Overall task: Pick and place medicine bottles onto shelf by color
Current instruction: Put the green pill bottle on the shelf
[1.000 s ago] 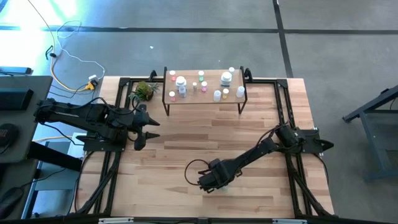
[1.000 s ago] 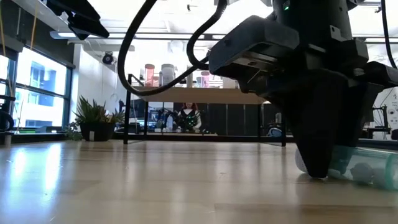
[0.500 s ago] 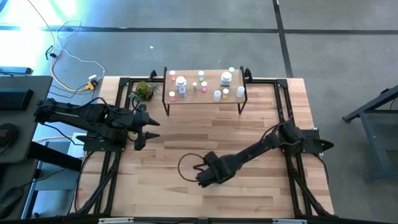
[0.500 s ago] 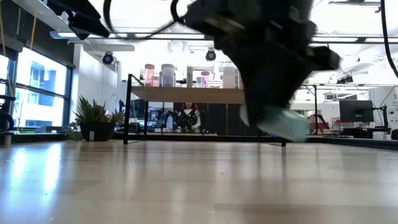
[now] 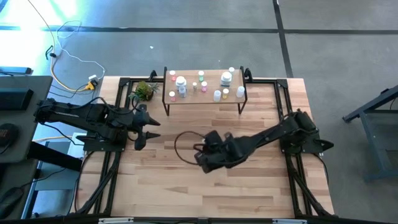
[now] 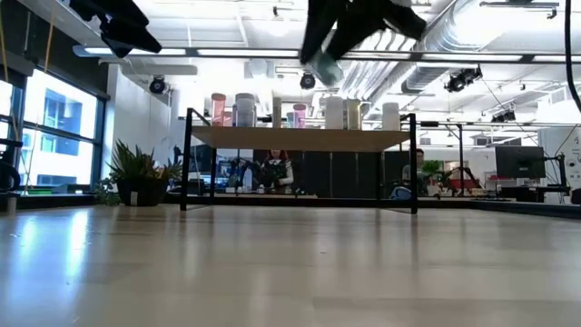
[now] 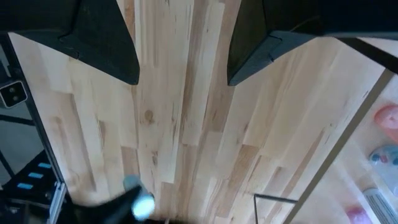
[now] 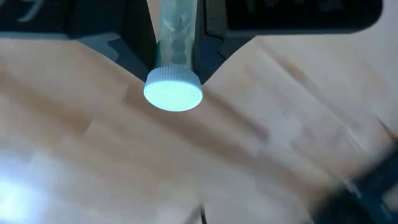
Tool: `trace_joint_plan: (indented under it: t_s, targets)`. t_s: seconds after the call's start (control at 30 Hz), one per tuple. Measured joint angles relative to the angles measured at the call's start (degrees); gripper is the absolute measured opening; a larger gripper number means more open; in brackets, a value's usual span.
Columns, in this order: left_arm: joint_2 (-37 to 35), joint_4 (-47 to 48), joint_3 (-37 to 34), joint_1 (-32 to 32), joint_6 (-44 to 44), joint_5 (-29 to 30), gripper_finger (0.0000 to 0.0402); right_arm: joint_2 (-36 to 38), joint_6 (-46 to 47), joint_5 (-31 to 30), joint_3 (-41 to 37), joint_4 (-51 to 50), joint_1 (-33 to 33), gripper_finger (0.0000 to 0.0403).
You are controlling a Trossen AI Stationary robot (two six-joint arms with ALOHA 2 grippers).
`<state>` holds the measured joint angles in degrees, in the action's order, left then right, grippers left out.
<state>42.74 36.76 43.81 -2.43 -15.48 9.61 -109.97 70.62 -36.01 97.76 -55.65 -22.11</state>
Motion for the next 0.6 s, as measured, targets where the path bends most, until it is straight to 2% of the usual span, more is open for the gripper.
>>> trace_joint_plan:
  t_s: [0.23,0.4,0.6]
  targets:
    - [0.0,-4.4,0.0,0.0,0.6,0.2,0.0232,6.3,-7.1,-8.8,0.0,0.5,1.4,0.0067]
    - [0.0,-10.8,0.0,0.0,0.7,2.9,0.0232,11.1,-12.7,-13.9,0.0,1.3,3.3,0.0067]
    - [0.0,-22.6,0.0,0.2,2.7,6.9,0.0232,16.5,-22.7,-16.1,0.0,7.6,6.5,0.0067]
